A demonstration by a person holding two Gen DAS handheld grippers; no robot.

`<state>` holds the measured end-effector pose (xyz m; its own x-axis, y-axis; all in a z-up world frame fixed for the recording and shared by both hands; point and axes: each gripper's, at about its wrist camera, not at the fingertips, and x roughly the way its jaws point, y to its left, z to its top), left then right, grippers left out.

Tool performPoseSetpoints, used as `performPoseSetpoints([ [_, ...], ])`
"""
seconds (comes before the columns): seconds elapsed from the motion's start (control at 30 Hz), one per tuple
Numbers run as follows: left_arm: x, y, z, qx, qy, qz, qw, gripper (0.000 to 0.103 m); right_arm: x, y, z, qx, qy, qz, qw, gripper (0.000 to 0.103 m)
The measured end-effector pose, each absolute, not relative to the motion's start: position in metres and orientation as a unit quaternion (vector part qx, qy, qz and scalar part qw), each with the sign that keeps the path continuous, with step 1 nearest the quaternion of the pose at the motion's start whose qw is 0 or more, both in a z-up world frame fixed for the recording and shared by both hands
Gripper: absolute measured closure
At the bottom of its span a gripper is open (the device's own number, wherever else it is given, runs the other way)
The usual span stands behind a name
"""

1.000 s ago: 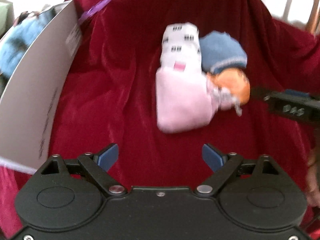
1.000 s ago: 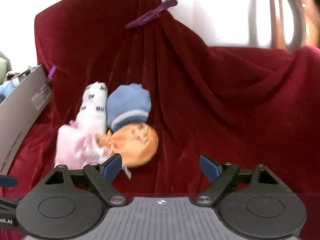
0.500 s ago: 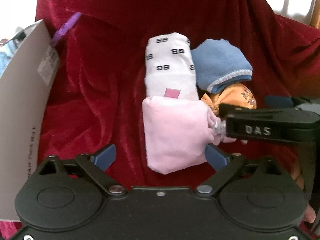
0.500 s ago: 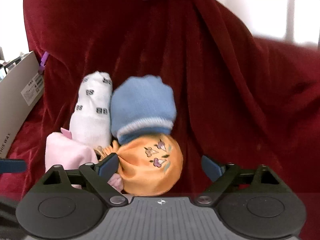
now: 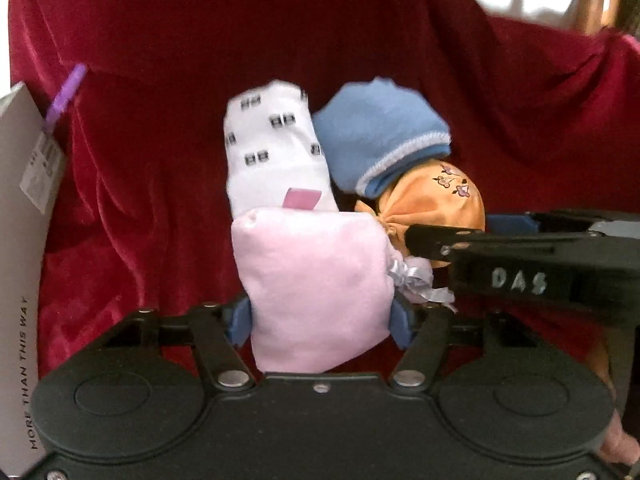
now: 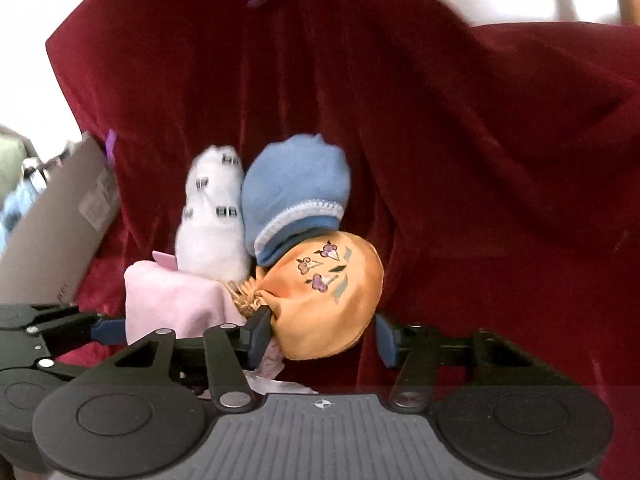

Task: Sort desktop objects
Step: 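Grasp the pink pouch with the left tool while the right tool grasps the orange satin pouch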

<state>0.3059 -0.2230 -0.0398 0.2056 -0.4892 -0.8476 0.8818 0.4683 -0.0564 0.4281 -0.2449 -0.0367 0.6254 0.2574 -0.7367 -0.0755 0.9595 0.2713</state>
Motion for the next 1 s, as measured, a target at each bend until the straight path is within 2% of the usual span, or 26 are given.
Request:
performPoseSetpoints([
  [0.13, 0.302, -0.201, -0.018, 0.212, 0.417, -0.464, 0.752, 0.042, 0.408, -0.258, -0.022, 0.137, 0.405, 0.088, 0.9, 0.054],
  [0.33, 0.316, -0.162, 0.001, 0.177, 0.467, -0.459, 0.734, 0.042, 0.365, -0.273, -0.011, 0.173, 0.416, 0.103, 0.887, 0.065],
  [0.37, 0.315, -0.158, 0.0, 0.177, 0.473, -0.457, 0.732, 0.042, 0.358, -0.274, -0.01, 0.171, 0.422, 0.105, 0.884, 0.07],
  [0.4, 0.314, -0.154, -0.001, 0.178, 0.48, -0.45, 0.731, 0.042, 0.351, -0.273, -0.009, 0.164, 0.429, 0.107, 0.882, 0.084],
  [0.43, 0.315, -0.148, -0.004, 0.182, 0.489, -0.443, 0.729, 0.042, 0.343, -0.271, -0.008, 0.155, 0.434, 0.109, 0.881, 0.087],
  [0.47, 0.316, -0.146, -0.007, 0.189, 0.498, -0.436, 0.725, 0.042, 0.335, -0.268, -0.008, 0.145, 0.439, 0.11, 0.88, 0.086],
  [0.53, 0.317, -0.135, -0.014, 0.191, 0.516, -0.419, 0.723, 0.042, 0.325, -0.267, -0.005, 0.121, 0.441, 0.086, 0.885, 0.066],
  [0.57, 0.318, -0.131, -0.018, 0.19, 0.523, -0.414, 0.72, 0.042, 0.322, -0.264, -0.006, 0.113, 0.437, 0.07, 0.889, 0.034],
  [0.6, 0.32, -0.127, -0.023, 0.189, 0.528, -0.408, 0.72, 0.042, 0.325, -0.259, -0.009, 0.113, 0.431, 0.06, 0.893, 0.012],
  [0.63, 0.322, -0.123, -0.026, 0.186, 0.532, -0.403, 0.721, 0.042, 0.324, -0.256, -0.01, 0.118, 0.426, 0.055, 0.895, 0.012],
  [0.67, 0.325, -0.121, -0.029, 0.183, 0.536, -0.4, 0.72, 0.042, 0.324, -0.256, -0.01, 0.126, 0.425, 0.057, 0.895, 0.017],
  [0.8, 0.334, -0.119, -0.042, 0.174, 0.553, -0.389, 0.716, 0.042, 0.343, -0.247, -0.02, 0.161, 0.441, 0.081, 0.879, 0.018],
  [0.93, 0.347, -0.117, -0.057, 0.158, 0.57, -0.386, 0.708, 0.042, 0.385, -0.221, -0.033, 0.145, 0.452, 0.073, 0.877, 0.023],
  [1.0, 0.35, -0.117, -0.058, 0.153, 0.57, -0.389, 0.707, 0.042, 0.403, -0.215, -0.038, 0.127, 0.453, 0.057, 0.881, 0.022],
])
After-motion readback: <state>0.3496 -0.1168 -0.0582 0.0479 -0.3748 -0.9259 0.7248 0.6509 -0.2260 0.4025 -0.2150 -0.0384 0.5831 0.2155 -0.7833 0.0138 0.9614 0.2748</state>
